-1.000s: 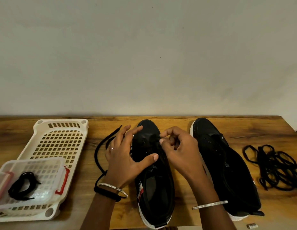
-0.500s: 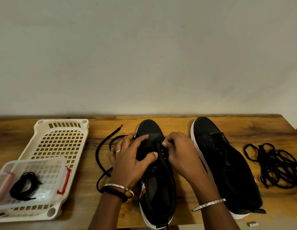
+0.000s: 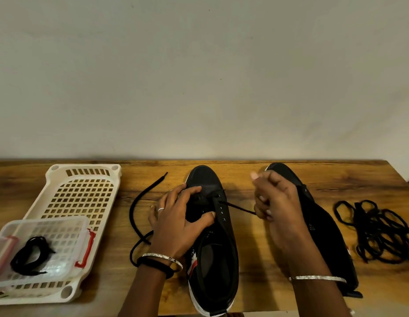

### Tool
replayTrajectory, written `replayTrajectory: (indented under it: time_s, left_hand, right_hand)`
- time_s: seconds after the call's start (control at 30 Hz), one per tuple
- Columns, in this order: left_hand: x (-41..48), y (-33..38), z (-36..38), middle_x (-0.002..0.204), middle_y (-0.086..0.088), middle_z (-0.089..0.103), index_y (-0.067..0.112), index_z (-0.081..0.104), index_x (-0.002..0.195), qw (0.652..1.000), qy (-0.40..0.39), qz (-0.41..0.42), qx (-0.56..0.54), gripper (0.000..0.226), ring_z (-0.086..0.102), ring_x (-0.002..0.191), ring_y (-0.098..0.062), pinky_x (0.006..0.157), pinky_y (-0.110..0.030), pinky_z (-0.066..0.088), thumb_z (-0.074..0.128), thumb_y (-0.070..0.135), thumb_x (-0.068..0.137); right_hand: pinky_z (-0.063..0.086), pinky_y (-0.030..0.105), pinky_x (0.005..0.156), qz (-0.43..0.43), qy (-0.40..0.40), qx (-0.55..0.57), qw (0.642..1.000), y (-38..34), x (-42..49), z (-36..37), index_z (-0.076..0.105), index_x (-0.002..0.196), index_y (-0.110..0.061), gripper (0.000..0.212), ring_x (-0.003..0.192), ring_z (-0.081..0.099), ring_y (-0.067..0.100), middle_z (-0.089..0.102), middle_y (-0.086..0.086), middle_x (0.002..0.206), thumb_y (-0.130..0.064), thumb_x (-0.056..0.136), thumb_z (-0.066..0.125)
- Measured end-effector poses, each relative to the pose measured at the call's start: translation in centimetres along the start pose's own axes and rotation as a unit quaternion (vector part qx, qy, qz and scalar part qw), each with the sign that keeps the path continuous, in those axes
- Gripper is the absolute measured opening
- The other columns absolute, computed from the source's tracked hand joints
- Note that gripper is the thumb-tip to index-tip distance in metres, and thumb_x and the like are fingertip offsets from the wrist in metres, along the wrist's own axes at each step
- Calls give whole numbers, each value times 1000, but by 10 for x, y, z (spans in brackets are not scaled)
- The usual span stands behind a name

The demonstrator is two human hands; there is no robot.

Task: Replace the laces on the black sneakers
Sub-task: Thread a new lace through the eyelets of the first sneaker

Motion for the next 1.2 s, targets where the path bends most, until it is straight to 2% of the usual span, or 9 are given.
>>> replayTrajectory:
  time_s: [0.13,0.33,0.5,0.63,0.73,0.83,0.9,1.0,1.2]
  left_hand:
    - [0,1,-1,151,26,28,56,44,132,1000,1,1,-1,83,19,143,-10,118,-53,9,38,81,53]
    - [0,-2,0,152,25,28,55,40,136,1000,-4,1,0,88,19,144,-11,118,-55,10,39,84,53]
    - [1,-4,-2,150,21,34,50,34,142,1000,-1,1,-10,97,26,143,-13,117,-52,12,41,86,53]
    - [0,-5,-4,150,19,35,49,26,146,999,-8,-12,-34,104,29,142,-13,118,-53,9,45,87,52]
    - [0,-4,-4,151,20,34,49,22,147,999,-12,-15,-43,106,32,141,-12,119,-54,8,47,88,52]
    - [0,-6,-3,150,20,35,50,22,147,999,-15,-16,-48,105,37,139,-12,119,-53,9,48,88,52]
    - [0,-5,-4,150,21,35,50,24,146,998,-18,-14,-55,104,38,138,-11,119,-53,9,49,88,52]
    - [-1,-4,-4,149,23,34,51,25,144,998,-17,-12,-59,102,41,136,-9,118,-56,12,50,88,53]
    - [0,-7,-5,145,23,39,53,28,141,996,-9,-10,-87,99,47,130,-6,115,-58,24,55,88,52]
  right_hand:
    - [51,13,72,-119,-79,-406,903,7,-3,25,72,88,-25,7,82,62,1,67,-12,89,-31,88,75]
    - [51,28,76,-99,-116,-492,857,12,0,24,67,83,-30,10,85,59,3,64,-16,87,-28,92,70]
    - [49,17,70,11,-150,-90,984,1,-7,25,61,91,-10,16,81,63,7,67,-4,85,-15,103,52]
    - [54,37,79,85,-111,284,949,-8,-7,18,54,95,-8,13,76,65,26,61,10,76,-16,99,45]
    - [33,26,47,106,-80,330,935,-4,-4,10,50,82,-13,19,44,31,11,32,-2,57,-20,99,44]
    - [20,25,39,73,-44,128,988,-1,-1,4,51,75,-15,22,39,21,11,29,0,54,-22,94,60]
    - [35,23,42,19,-39,-90,995,0,-1,6,60,78,-14,17,44,41,13,49,-1,58,-21,88,72]
    - [44,7,62,-68,-92,-361,925,6,-2,24,70,84,-22,8,73,61,-4,68,-11,78,-27,87,77]
    - [50,27,75,-67,-113,-450,883,11,2,21,70,77,-30,13,83,61,3,68,-14,83,-31,90,74]
Point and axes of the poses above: each hand's wrist, its own x-axis towards the middle knuckle, its own z-axis out of the palm, y = z × x, the point moved 4 cm from there along x, towards the middle knuckle
